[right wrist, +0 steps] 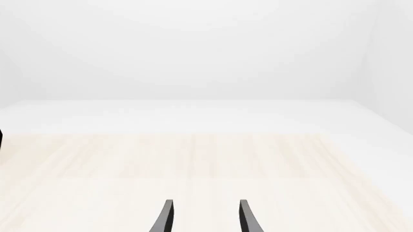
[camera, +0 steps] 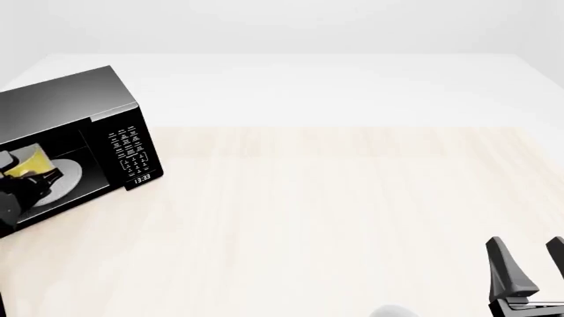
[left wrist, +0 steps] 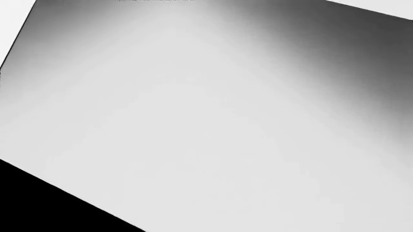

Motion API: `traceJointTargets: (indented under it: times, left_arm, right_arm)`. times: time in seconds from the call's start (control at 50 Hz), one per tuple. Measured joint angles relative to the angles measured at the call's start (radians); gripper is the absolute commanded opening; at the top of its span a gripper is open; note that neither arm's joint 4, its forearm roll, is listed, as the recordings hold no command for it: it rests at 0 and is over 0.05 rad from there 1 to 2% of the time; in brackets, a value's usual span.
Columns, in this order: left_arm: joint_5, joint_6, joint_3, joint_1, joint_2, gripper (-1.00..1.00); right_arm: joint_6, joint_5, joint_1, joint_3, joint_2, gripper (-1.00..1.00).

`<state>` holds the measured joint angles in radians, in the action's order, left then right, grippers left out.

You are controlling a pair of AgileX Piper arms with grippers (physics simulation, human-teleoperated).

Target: Put the yellow and white mug in the microwave and close it.

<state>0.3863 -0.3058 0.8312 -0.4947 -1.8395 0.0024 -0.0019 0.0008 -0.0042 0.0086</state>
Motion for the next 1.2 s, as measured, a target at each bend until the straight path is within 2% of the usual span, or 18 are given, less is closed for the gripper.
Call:
traceJointTargets:
  times: [0.14, 0.16, 0.68, 1.2]
  left_arm:
    - [0.000, -0.005, 0.007, 0.002, -0.006, -1.00]
    - [0.000, -0.006, 0.009, 0.003, -0.007, 1.00]
    - [-0.021, 0.027, 0.009, -0.006, -0.062, 1.00]
    - [-0.001, 0.022, -0.088, 0.020, 0.000, 1.00]
  right_arm:
    - [0.000, 0.000, 0.000, 0.000, 0.000, 1.00]
    - [0.000, 0.000, 0.000, 0.000, 0.000, 1.00]
    - [0.000, 0.000, 0.000, 0.000, 0.000, 1.00]
    - [0.000, 0.000, 0.000, 0.000, 0.000, 1.00]
